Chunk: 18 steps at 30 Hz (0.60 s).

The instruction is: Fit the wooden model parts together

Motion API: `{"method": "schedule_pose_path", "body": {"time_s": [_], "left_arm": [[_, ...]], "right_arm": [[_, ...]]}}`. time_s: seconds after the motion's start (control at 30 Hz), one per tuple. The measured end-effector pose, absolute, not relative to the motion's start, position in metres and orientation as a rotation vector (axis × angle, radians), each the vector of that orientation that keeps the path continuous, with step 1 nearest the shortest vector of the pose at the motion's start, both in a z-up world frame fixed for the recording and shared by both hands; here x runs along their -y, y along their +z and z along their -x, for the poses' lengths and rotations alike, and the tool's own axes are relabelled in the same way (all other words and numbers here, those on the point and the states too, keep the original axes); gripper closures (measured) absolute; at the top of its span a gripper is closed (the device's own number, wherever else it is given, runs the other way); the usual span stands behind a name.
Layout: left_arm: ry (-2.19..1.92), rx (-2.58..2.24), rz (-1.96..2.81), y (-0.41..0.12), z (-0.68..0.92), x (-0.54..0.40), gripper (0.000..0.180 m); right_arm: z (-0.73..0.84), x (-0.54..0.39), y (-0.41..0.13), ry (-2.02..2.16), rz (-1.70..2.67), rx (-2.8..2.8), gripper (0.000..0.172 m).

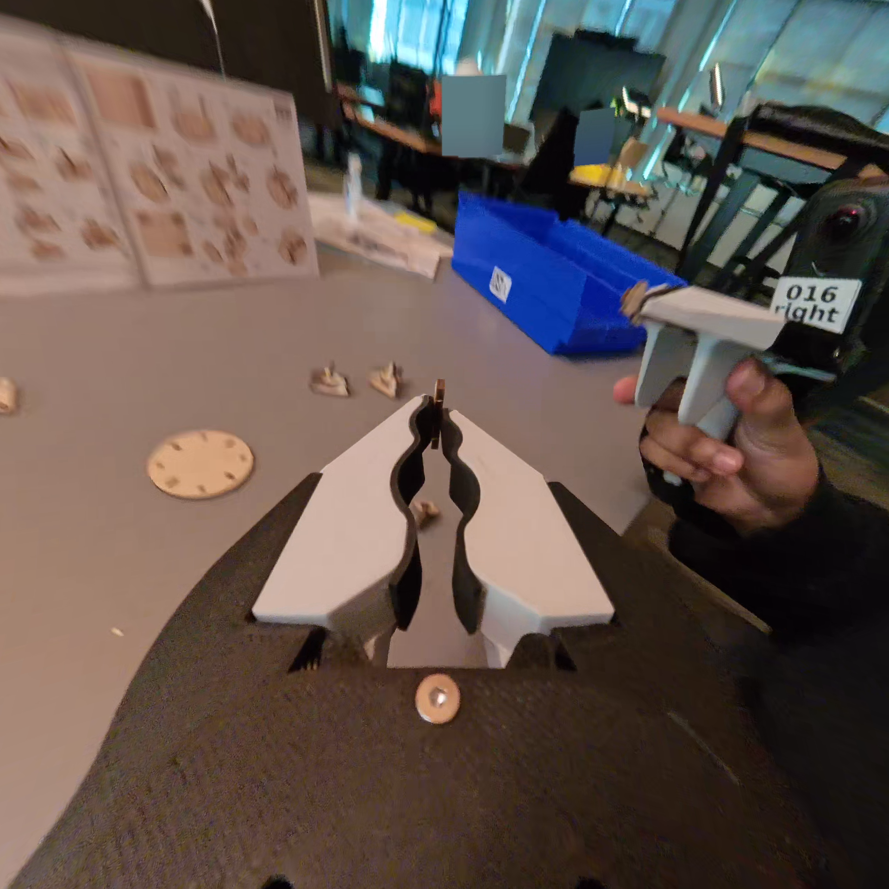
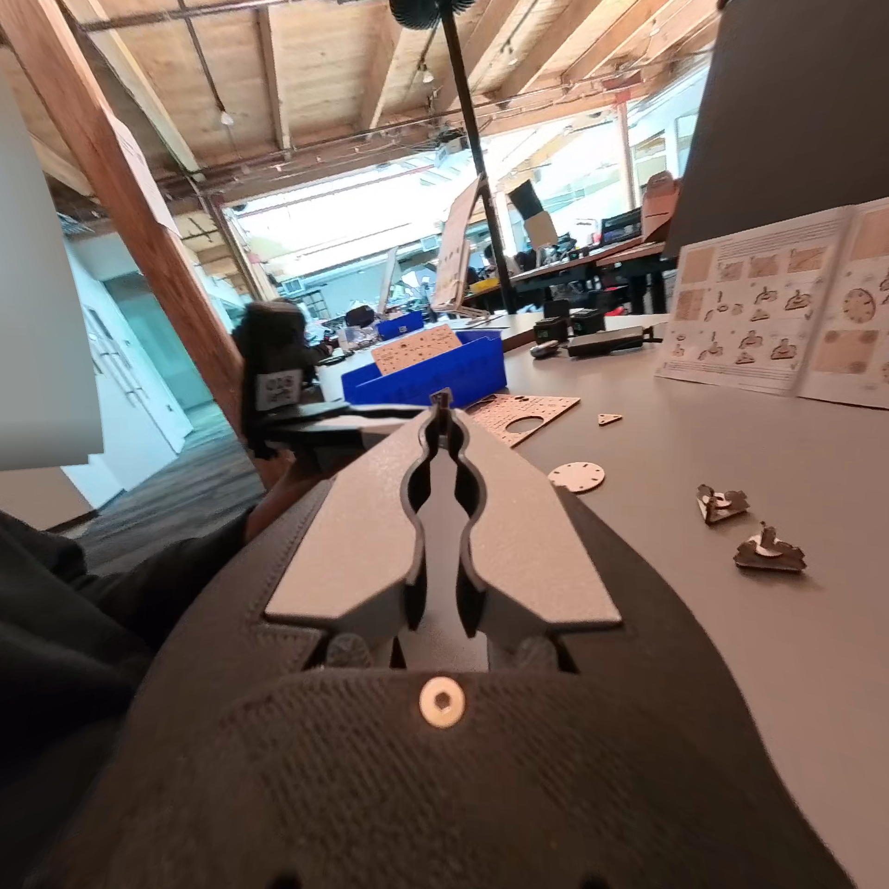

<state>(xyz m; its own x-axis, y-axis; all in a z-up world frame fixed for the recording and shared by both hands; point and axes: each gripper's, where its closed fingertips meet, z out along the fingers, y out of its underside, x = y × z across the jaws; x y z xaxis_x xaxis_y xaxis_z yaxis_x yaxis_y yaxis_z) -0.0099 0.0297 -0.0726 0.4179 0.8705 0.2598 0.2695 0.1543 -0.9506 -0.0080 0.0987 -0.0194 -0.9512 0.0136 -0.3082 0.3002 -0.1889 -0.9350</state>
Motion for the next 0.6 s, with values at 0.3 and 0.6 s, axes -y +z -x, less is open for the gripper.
{"method": "schedule_pose_path", "body": {"time_s": [0.3, 0.6], "left_arm": [[0.152, 1.425, 1.445, -0.152, 0.02, -0.01, 0.178], [0.115, 1.486, 1.517, -0.165, 0.03, 0.002, 0.139]], "right_arm": [[0.048, -0.115, -0.056, -2.14, -0.526, -1.931, 0.172], [0.049, -0.115, -0.072, -2.033, -0.589, -1.782, 0.172]]}}
